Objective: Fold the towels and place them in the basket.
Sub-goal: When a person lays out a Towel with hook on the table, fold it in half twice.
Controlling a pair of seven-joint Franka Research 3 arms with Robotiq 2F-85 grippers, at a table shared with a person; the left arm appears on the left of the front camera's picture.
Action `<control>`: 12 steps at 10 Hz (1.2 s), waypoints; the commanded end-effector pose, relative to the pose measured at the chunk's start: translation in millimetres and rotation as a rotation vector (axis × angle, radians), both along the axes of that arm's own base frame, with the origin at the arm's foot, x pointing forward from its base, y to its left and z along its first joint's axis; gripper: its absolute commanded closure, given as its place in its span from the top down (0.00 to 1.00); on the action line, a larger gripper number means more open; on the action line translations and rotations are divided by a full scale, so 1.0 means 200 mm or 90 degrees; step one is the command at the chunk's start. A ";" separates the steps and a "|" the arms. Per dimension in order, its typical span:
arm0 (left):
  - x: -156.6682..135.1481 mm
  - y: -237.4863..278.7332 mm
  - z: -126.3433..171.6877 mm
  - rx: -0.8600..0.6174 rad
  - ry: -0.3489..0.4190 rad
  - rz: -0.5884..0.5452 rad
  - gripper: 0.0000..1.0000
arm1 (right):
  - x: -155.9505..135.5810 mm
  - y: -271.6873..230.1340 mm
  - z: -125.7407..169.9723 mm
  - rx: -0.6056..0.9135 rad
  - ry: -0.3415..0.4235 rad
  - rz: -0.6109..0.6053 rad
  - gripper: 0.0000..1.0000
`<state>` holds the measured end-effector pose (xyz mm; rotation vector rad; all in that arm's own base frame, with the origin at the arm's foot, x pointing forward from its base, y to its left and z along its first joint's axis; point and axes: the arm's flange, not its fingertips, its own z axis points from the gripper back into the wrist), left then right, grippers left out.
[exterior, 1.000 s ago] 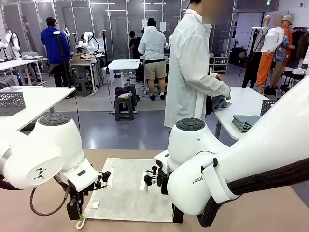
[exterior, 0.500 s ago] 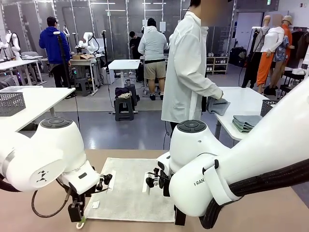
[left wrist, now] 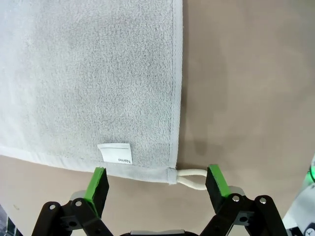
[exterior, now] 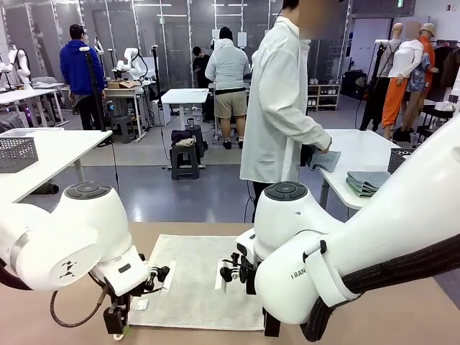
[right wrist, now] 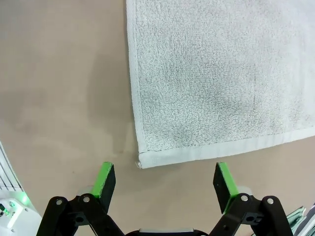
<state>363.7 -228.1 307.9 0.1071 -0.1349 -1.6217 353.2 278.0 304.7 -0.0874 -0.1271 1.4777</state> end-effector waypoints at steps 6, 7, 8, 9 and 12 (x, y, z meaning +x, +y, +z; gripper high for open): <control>0.04 -0.02 -0.04 -0.013 0.005 -0.018 1.00 | 0.06 0.01 -0.06 0.006 0.029 0.018 1.00; 0.05 -0.02 -0.04 -0.009 0.009 -0.016 1.00 | 0.06 0.01 -0.07 0.010 0.031 0.015 1.00; 0.05 -0.02 -0.05 -0.008 0.008 -0.015 0.95 | 0.08 0.01 -0.08 0.011 0.031 0.015 0.94; 0.06 -0.01 -0.05 -0.009 0.007 -0.015 0.86 | 0.08 0.01 -0.09 0.012 0.031 0.011 0.80; 0.06 0.00 -0.06 -0.011 0.009 -0.013 0.86 | 0.09 0.01 -0.10 0.010 0.029 0.003 0.80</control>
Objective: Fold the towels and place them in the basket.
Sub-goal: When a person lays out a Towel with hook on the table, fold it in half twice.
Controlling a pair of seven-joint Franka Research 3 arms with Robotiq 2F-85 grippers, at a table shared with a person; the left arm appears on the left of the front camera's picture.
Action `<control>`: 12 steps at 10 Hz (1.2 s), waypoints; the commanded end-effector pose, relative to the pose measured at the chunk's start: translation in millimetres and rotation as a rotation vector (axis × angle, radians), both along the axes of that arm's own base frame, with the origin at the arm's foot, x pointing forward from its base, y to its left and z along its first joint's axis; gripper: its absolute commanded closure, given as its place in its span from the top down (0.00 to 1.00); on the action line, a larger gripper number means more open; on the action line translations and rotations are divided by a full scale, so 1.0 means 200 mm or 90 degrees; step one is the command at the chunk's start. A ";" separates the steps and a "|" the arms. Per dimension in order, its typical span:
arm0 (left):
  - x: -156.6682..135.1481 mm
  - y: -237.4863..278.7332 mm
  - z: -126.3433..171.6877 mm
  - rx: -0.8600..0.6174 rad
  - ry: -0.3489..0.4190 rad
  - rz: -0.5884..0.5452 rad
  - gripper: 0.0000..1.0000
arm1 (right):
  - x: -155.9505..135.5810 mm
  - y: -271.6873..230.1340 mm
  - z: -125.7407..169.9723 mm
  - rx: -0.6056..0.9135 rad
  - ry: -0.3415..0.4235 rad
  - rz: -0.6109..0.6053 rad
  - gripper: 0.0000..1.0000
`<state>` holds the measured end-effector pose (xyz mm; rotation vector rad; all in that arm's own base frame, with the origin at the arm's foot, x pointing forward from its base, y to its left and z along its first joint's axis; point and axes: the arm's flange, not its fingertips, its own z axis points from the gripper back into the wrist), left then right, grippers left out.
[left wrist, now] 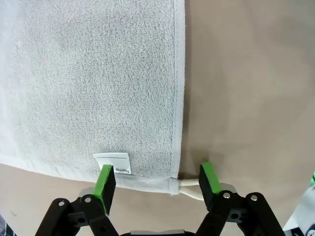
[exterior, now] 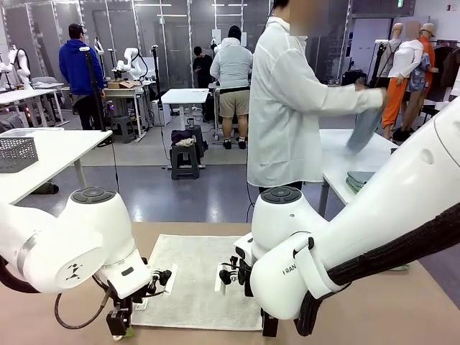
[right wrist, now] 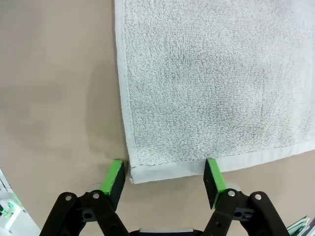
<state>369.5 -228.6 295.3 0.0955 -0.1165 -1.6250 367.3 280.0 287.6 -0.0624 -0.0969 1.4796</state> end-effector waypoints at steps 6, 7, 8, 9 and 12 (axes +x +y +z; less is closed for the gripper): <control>0.04 0.02 0.00 -0.020 -0.008 -0.001 0.66 | 0.03 0.00 -0.03 0.013 0.017 -0.003 0.62; 0.04 0.03 0.00 -0.021 -0.002 -0.001 0.61 | 0.03 0.00 -0.03 0.015 0.017 -0.006 0.62; 0.04 0.03 0.00 -0.021 -0.002 -0.002 0.61 | 0.03 0.00 -0.03 0.014 0.019 -0.008 0.62; 0.04 0.03 0.01 -0.022 -0.001 -0.003 0.61 | 0.03 0.00 -0.02 0.017 0.027 -0.009 0.62; 0.04 0.02 0.01 -0.018 0.000 -0.003 0.61 | 0.02 0.00 0.03 0.016 0.054 -0.014 0.62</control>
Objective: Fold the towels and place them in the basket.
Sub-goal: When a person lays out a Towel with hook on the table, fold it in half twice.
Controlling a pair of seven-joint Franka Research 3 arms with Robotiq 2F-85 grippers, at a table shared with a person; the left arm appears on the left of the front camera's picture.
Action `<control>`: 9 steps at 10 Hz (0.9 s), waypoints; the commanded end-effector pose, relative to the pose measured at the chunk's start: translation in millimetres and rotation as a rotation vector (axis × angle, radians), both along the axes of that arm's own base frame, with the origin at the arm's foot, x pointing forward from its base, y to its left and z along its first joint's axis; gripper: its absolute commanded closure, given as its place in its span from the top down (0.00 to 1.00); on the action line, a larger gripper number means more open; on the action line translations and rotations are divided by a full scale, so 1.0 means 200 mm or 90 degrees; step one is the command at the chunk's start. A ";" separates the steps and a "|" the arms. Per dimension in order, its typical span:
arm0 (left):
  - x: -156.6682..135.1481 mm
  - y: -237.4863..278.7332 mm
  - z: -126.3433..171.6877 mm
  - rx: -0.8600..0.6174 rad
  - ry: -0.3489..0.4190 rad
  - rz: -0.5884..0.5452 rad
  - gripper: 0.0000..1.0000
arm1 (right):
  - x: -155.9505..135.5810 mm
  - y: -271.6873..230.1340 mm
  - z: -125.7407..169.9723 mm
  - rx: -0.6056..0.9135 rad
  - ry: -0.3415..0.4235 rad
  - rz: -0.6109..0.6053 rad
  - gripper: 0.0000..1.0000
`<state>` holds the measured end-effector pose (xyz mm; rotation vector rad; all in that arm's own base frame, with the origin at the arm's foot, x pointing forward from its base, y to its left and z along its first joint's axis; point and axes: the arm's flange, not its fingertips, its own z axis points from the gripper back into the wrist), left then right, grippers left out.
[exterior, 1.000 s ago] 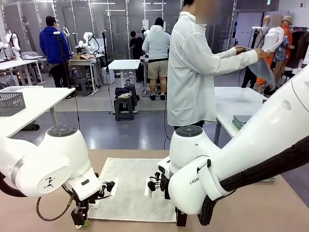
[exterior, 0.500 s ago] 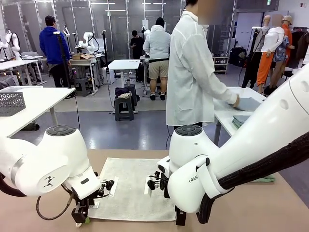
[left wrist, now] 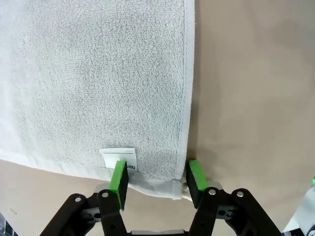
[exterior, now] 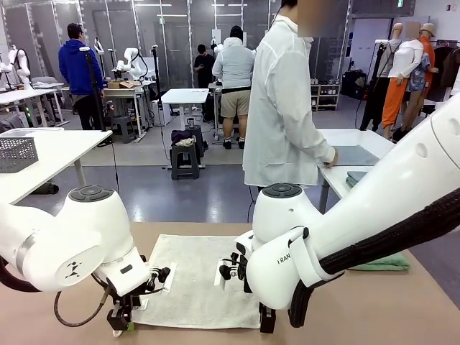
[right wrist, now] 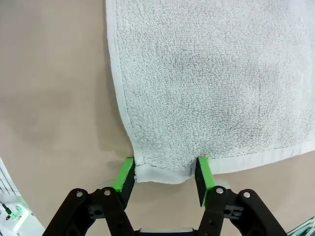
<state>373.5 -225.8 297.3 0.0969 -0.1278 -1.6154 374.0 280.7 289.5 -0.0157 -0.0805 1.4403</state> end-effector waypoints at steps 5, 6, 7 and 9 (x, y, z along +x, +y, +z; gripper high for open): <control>0.01 0.00 0.00 -0.012 -0.006 -0.004 0.42 | 0.00 -0.01 0.00 -0.005 0.030 0.012 0.43; 0.01 0.01 0.00 -0.017 0.000 -0.005 0.42 | 0.00 -0.01 -0.01 -0.005 0.032 0.010 0.43; 0.01 0.01 0.01 -0.016 0.002 -0.005 0.42 | 0.00 -0.01 -0.01 -0.006 0.035 0.009 0.43; 0.01 0.00 0.01 -0.013 0.007 -0.005 0.37 | 0.00 -0.01 -0.01 -0.004 0.047 0.012 0.43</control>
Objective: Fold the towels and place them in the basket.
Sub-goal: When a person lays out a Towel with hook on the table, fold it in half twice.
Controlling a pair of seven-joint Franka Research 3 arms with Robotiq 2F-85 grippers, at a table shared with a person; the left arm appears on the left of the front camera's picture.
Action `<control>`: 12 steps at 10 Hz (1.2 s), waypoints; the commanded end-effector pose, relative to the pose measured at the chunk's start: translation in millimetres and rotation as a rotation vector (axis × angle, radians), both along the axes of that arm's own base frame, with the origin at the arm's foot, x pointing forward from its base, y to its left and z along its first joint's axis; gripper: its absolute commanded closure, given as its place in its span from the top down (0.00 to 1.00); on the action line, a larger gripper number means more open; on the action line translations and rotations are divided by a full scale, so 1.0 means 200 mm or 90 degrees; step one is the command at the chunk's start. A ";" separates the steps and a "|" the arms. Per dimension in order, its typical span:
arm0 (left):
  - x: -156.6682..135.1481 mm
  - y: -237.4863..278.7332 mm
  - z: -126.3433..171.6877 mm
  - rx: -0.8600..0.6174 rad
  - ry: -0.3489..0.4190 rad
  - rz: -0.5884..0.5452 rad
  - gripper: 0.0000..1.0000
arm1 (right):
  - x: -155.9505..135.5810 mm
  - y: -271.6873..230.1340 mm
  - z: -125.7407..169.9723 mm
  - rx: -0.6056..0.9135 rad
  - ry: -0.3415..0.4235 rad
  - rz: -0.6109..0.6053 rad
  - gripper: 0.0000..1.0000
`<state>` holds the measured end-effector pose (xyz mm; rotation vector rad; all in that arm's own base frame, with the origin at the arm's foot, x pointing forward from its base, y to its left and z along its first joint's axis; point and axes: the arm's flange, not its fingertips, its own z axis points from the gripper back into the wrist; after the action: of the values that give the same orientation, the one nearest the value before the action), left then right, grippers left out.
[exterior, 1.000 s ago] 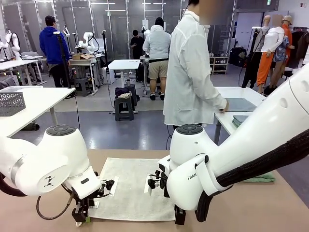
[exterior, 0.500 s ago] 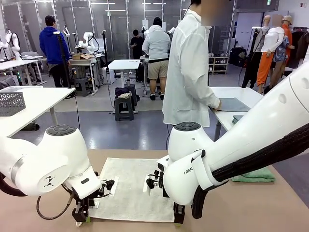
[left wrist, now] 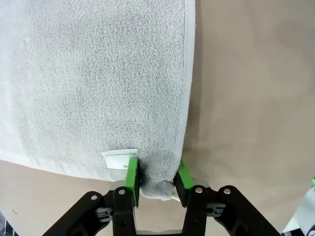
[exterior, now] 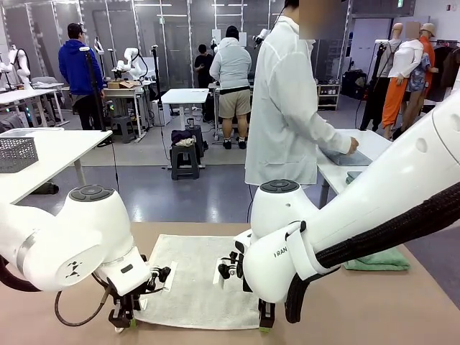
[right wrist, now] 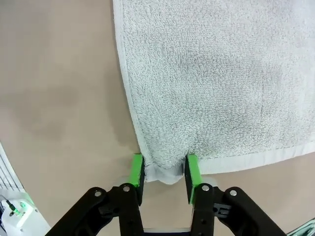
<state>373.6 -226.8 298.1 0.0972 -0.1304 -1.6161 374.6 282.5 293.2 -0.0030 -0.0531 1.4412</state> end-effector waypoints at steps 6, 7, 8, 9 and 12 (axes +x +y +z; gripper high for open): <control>-0.01 0.01 0.01 -0.002 0.004 -0.007 0.00 | -0.02 -0.02 0.01 0.005 0.049 0.021 0.00; -0.01 0.01 0.01 -0.003 0.004 -0.007 0.00 | -0.02 -0.02 0.02 0.004 0.050 0.024 0.00; -0.01 0.01 0.01 -0.004 0.004 -0.008 0.00 | -0.01 -0.02 0.02 0.006 0.050 0.027 0.00; -0.01 0.01 0.01 -0.003 0.005 -0.009 0.00 | -0.01 -0.03 0.02 0.004 0.054 0.035 0.00; 0.00 -0.01 0.01 -0.001 -0.002 -0.001 0.00 | 0.01 0.00 0.02 0.003 0.027 0.017 0.00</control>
<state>373.7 -227.9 299.8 0.0992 -0.1347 -1.6181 376.8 282.6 297.1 0.0312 -0.0215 1.4696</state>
